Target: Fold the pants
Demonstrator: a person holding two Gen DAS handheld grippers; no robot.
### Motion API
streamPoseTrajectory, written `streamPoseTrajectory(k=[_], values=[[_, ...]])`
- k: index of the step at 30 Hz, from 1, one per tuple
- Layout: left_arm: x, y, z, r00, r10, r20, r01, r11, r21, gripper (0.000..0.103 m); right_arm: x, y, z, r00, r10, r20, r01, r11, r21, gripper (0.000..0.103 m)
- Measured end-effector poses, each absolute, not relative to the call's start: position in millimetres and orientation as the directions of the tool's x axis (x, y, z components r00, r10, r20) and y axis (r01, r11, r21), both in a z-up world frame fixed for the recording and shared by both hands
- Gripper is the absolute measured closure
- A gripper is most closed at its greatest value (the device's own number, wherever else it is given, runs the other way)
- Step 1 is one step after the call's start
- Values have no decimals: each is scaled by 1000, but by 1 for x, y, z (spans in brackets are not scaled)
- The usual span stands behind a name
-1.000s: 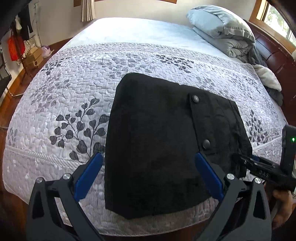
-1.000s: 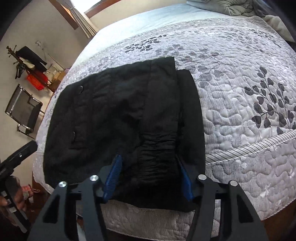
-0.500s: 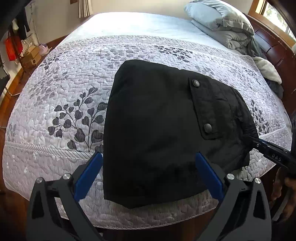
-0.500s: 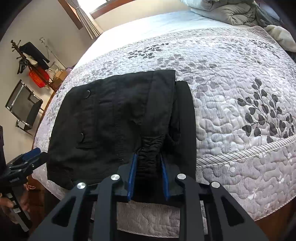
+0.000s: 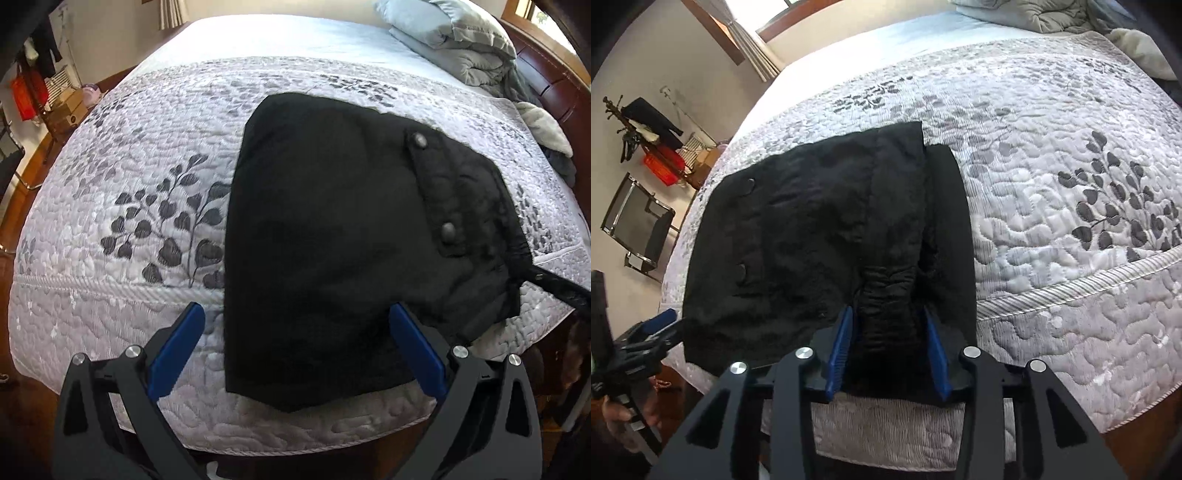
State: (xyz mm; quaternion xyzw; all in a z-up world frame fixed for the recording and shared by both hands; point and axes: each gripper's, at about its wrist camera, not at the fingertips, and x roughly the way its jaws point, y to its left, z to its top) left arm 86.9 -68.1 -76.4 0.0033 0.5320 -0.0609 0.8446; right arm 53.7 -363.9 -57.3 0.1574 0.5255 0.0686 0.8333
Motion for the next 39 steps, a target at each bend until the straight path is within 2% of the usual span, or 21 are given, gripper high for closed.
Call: streamPoseTrajectory(k=[14,17,18,20,22,27,32,39], values=[[85,-55,-96,393,-157,-906,77,987,-138,2,46,-360,-70,393,244,-886,61,955,290,65],[86,-44,-88,395,-185,-900,73,983,-170,3,43,-367,-61,414,272,-869,64,943,326,54],[87,-41,-85,398,-196,-896,75,981,-181,3,41,-371,-56,427,274,-862,67,941,332,46],[93,-30,-79,389,-239,-890,79,971,-227,3,39,-380,-49,448,285,-848,75,933,353,38],[102,-18,-78,379,-271,-885,59,961,-270,3,41,-391,-43,466,304,-831,96,916,389,24],[130,4,-95,293,-388,-874,7,915,-404,3,59,-404,-50,444,393,-805,108,869,483,15],[149,20,-118,224,-462,-858,-44,875,-483,3,76,-408,-76,384,437,-814,153,839,522,15],[161,25,-138,158,-548,-821,-61,825,-562,2,83,-415,-103,338,533,-776,197,766,612,15]])
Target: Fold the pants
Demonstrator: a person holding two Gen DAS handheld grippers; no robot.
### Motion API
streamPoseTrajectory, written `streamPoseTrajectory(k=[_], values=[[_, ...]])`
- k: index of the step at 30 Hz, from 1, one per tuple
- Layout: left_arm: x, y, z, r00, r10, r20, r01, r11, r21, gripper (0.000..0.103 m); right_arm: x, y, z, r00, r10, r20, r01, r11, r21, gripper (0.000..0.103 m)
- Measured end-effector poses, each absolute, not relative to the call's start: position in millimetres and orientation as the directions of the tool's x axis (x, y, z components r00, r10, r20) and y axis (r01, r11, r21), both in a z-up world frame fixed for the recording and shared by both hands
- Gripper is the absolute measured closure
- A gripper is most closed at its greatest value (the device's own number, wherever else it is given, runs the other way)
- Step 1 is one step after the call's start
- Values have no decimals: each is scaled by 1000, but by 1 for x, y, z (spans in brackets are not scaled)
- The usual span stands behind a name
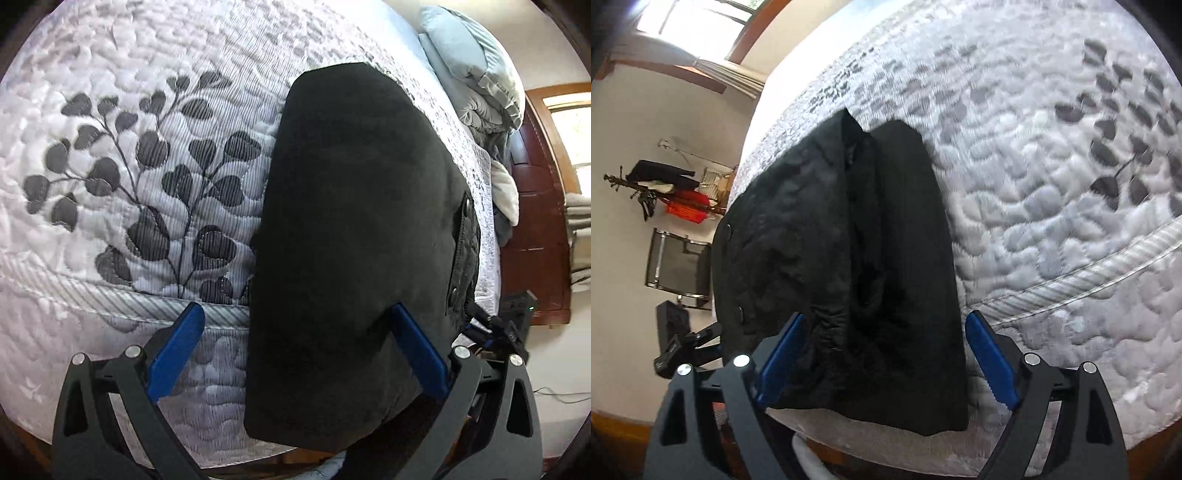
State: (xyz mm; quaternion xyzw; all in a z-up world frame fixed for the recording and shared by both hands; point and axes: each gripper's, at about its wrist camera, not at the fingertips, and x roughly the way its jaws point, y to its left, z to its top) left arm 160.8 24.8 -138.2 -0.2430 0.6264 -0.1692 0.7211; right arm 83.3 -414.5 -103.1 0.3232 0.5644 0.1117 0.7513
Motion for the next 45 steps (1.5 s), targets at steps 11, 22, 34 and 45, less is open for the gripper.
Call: streamPoseTrajectory(k=[11,22,34,45], values=[[167,-9,-165,44,-682,-730,-54,728,-683,3,93,-410,-125,292,615,-732,196,711,675,9],[167,-33,-183,-85,-732,-676,-39,680,-732,2,103,-413,-134,250,666,-703,161,687,708,4],[157,-39,-155,48,-732,-679,-22,679,-734,44,98,-420,-107,311,649,-695,65,715,696,61],[162,-35,-106,223,-698,-680,10,700,-715,66,116,-390,-39,383,561,-734,-55,807,588,66]])
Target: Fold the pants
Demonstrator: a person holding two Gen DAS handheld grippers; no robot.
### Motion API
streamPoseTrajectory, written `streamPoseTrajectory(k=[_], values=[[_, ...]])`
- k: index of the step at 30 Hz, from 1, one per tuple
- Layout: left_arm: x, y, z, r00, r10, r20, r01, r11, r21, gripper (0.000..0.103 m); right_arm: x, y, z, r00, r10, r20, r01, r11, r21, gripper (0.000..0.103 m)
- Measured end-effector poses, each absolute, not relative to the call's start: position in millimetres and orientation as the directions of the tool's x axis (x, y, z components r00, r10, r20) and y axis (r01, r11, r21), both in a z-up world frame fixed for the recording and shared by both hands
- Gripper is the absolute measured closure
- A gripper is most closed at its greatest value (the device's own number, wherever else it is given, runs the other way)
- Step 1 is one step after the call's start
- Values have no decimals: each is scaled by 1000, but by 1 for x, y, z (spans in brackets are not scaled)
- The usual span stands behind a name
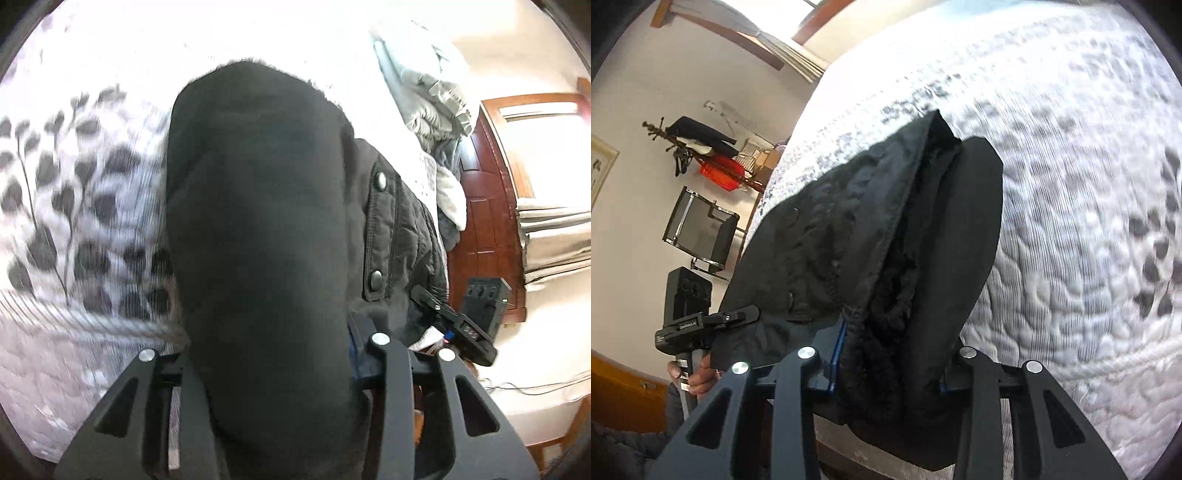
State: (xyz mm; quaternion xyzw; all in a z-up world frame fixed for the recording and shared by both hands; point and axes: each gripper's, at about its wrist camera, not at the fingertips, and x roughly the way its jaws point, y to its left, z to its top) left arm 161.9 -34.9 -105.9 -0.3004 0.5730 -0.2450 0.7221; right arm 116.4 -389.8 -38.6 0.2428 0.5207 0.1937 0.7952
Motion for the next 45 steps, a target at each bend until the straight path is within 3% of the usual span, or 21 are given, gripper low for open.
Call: streamPoseTrajectory(k=[11,17,21,26,35,38,43,44,45], values=[[237,-16,-75,328,-649,-686,48,737,-674,66,197,-350,-3,445,518,-731,-142,846,513,67],[289,-7,-91,337,-617,-711,40,764,-644,64,255,-341,-26,430,519,-739,-116,844,524,66],[301,-5,-115,301,-600,-741,28,783,-622,55,275,-347,-66,376,498,-781,-40,851,523,64],[298,2,-135,286,-616,-734,8,768,-641,40,269,-356,-88,368,542,-756,-7,814,581,59],[279,-7,-125,276,-615,-739,50,777,-628,40,251,-347,-80,332,551,-766,-37,819,573,60],[284,-6,-138,265,-609,-747,23,779,-627,31,254,-347,-89,327,549,-769,-11,816,578,59],[283,-7,-145,274,-601,-751,32,786,-618,22,250,-355,-102,331,570,-752,23,792,610,52],[283,-8,-144,277,-598,-752,35,788,-614,21,249,-358,-105,334,568,-752,29,791,610,49],[283,-9,-144,280,-595,-754,33,791,-611,20,245,-363,-109,341,563,-752,40,791,611,38]])
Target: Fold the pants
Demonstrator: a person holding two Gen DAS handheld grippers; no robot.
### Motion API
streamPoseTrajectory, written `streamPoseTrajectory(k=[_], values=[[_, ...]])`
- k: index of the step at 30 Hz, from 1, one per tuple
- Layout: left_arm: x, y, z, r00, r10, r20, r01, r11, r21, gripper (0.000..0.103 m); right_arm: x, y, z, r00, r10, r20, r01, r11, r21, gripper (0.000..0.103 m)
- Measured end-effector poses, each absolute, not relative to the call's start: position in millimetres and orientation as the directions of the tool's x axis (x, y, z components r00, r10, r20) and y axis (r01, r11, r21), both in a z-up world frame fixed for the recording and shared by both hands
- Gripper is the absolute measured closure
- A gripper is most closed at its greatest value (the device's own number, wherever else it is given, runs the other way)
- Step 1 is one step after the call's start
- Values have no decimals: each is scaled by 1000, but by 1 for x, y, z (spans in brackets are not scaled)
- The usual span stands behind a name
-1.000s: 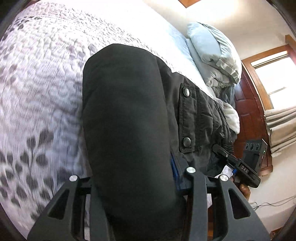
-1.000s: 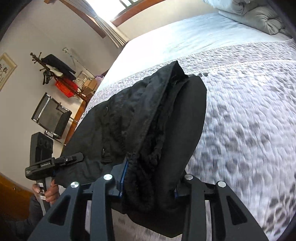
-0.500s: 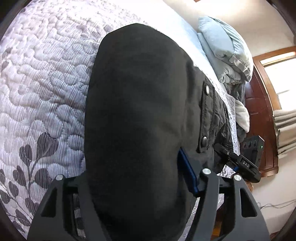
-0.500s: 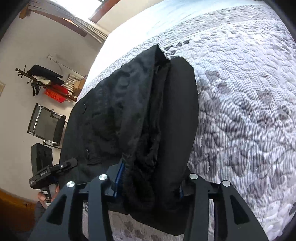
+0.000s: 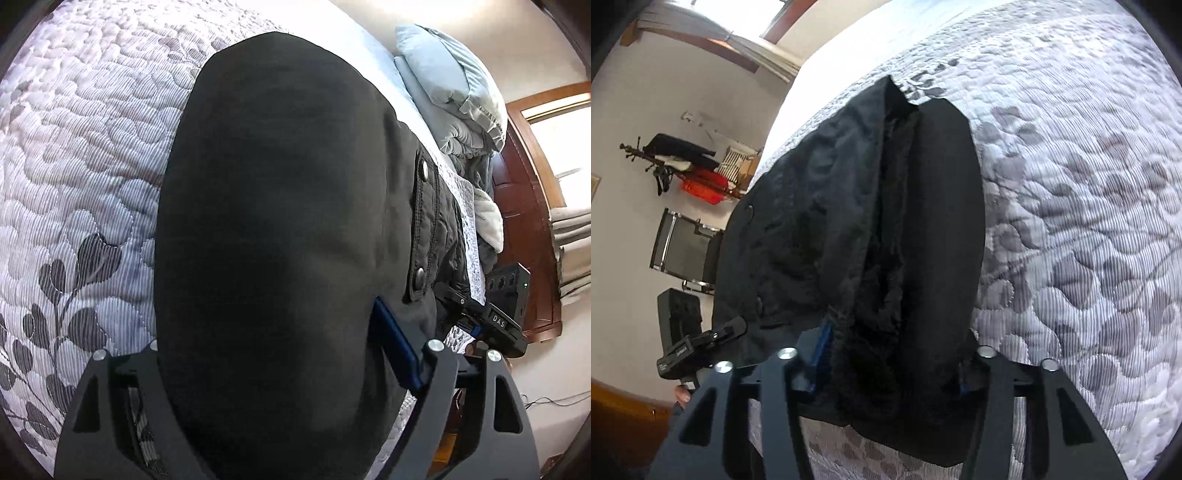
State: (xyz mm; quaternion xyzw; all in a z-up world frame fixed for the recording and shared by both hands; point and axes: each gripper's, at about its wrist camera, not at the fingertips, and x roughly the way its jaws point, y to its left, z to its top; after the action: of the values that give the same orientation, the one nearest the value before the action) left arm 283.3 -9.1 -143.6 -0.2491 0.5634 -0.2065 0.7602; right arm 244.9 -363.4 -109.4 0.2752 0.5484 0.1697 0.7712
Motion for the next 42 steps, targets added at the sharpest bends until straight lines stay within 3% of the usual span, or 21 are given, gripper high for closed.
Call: streamPoseTrajectory(k=[1,3,4,5,18,23,33,42], values=[[282,-9,-143,285,-588,-757,26,795,-607,18,243,-366,-112,350,556,-754,50,793,608,27],[279,-10,-137,300,-563,-770,7,808,-589,14,235,-368,-113,382,535,-753,58,800,598,19],[274,-7,-134,315,-534,-784,-8,825,-565,12,228,-369,-108,409,511,-756,63,810,583,6],[272,-4,-131,327,-520,-789,-14,832,-554,12,224,-370,-103,429,482,-764,76,823,563,3],[192,11,-80,512,-226,-829,-43,957,-288,7,133,-379,-61,540,153,-828,169,944,285,4],[167,-5,-73,521,-145,-841,-6,985,-173,7,114,-361,-52,540,108,-835,153,963,224,4],[119,-26,-64,510,-88,-856,38,996,-80,7,84,-316,-49,524,83,-848,100,982,158,4],[99,-24,-48,524,-81,-848,16,996,-86,7,64,-284,-30,534,104,-839,32,989,142,4]])
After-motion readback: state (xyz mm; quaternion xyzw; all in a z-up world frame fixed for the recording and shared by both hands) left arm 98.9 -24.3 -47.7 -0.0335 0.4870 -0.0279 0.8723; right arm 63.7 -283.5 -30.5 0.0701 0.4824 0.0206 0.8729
